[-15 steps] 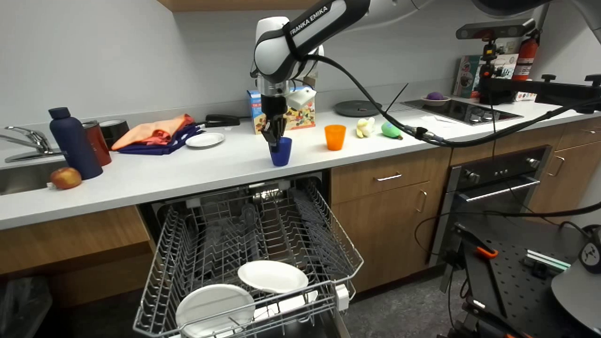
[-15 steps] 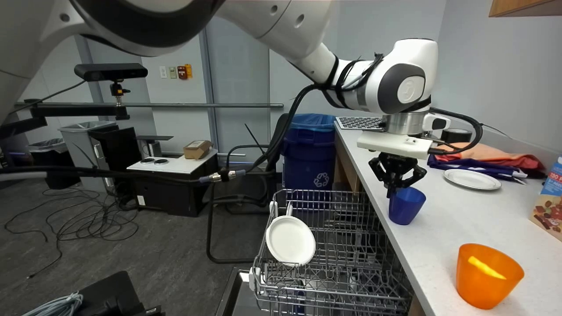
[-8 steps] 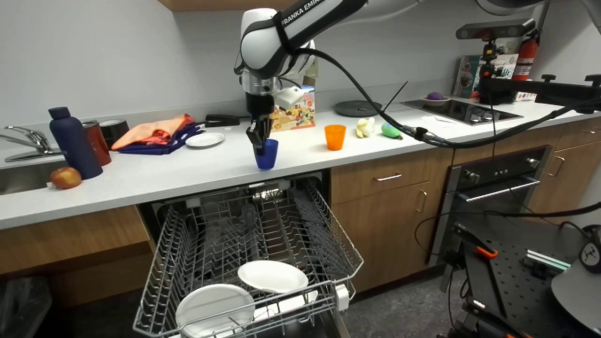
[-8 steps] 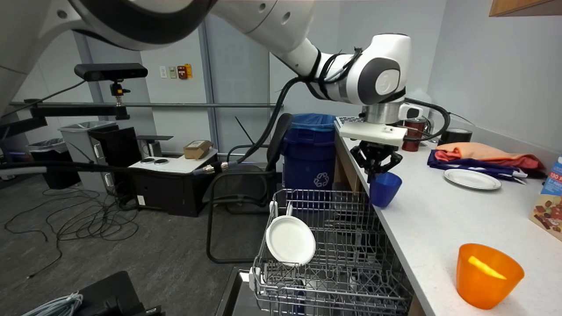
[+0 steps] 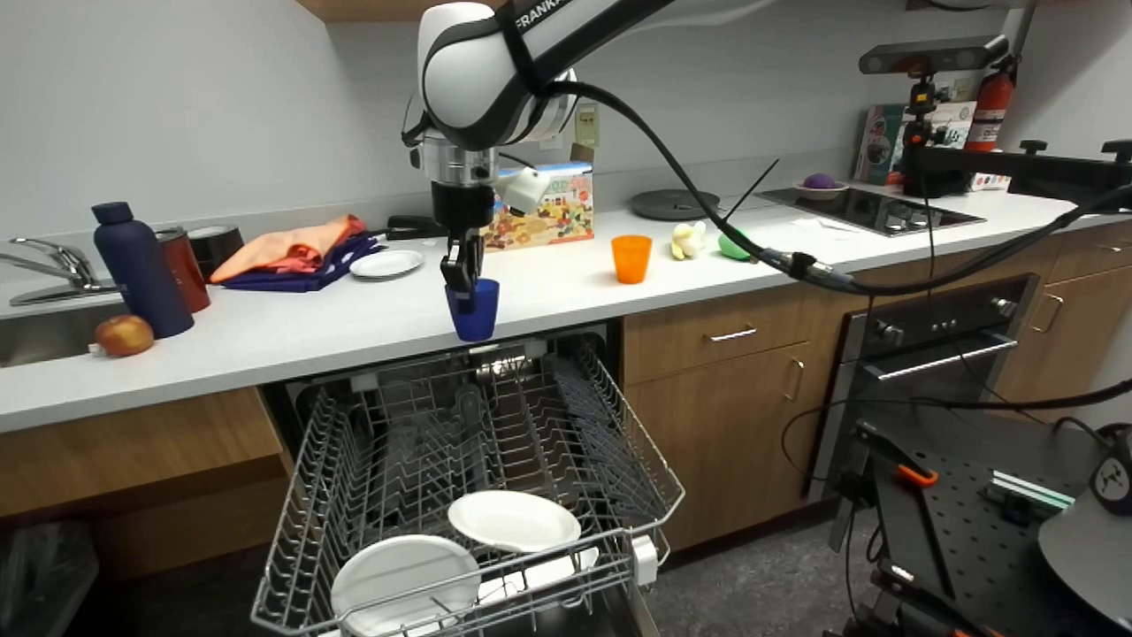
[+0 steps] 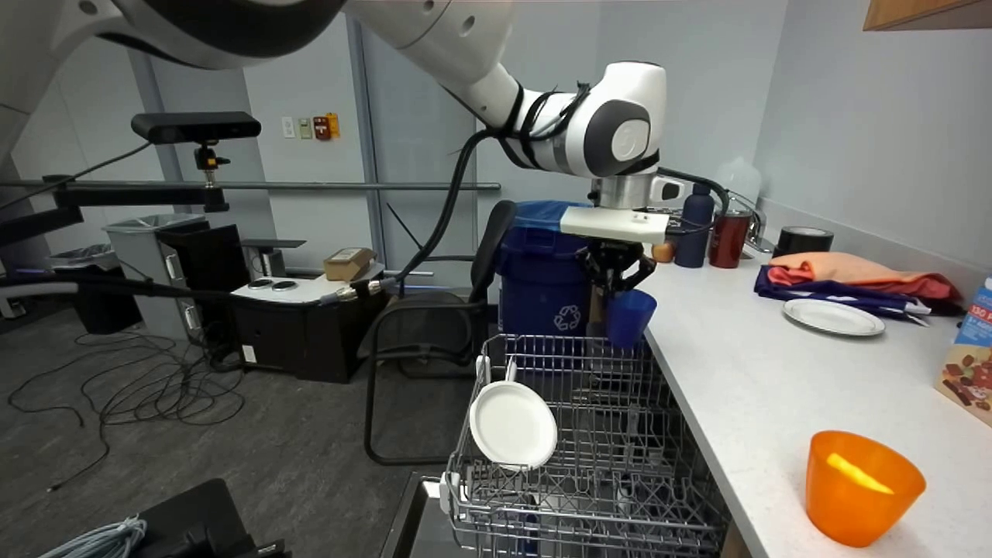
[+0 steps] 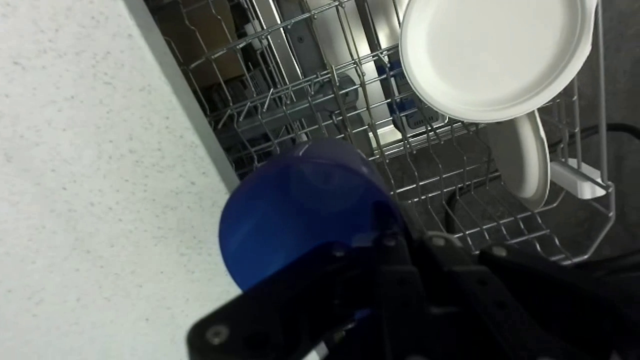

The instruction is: Put the cup in the dishwasher

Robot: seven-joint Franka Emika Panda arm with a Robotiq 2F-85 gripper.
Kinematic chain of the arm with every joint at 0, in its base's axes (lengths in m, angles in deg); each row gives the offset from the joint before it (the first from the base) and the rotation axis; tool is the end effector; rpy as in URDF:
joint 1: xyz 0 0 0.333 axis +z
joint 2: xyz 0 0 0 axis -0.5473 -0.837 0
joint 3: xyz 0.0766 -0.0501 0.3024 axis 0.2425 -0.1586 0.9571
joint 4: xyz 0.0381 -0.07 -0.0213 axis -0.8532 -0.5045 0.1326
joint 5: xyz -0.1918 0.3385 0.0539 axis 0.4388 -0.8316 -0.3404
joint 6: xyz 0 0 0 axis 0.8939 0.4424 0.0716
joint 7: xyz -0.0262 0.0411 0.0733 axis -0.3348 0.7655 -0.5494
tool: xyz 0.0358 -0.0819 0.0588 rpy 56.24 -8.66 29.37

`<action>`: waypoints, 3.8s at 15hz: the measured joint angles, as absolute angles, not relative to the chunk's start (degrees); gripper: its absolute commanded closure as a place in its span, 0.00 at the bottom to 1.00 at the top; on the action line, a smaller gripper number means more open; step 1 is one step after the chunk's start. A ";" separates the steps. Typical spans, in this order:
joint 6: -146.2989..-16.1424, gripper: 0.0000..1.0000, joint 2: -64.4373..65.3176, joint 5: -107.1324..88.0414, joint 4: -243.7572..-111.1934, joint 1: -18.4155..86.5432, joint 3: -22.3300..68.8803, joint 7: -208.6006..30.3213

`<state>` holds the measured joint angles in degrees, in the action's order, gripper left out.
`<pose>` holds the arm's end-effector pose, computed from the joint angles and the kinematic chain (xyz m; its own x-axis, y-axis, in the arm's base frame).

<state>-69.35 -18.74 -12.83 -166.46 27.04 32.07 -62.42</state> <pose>0.7280 -0.0283 0.3441 0.9363 0.3325 0.1133 0.3360 -0.9418 -0.0129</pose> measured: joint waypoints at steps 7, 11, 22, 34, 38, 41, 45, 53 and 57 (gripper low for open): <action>-69.35 0.99 -17.80 -11.58 -167.99 27.12 32.06 -57.74; -69.50 0.99 -17.70 -11.58 -168.03 27.12 32.06 -54.39; -71.92 0.96 -17.51 -11.57 -168.81 27.12 32.06 -53.52; -71.88 0.00 -17.78 -11.61 -168.87 27.12 32.07 -53.52; -71.88 0.00 -17.81 -11.61 -168.87 27.12 32.07 -53.39; -71.88 0.00 -17.81 -11.59 -168.87 27.12 32.07 -53.39; -71.88 0.00 -17.82 -11.59 -168.87 27.12 32.07 -53.39; -71.88 0.00 -17.82 -11.59 -168.87 27.12 32.07 -53.39; -71.88 0.00 -17.82 -11.59 -168.87 27.12 32.07 -53.39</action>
<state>-71.88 -17.82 -11.59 -168.87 27.12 32.07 -53.39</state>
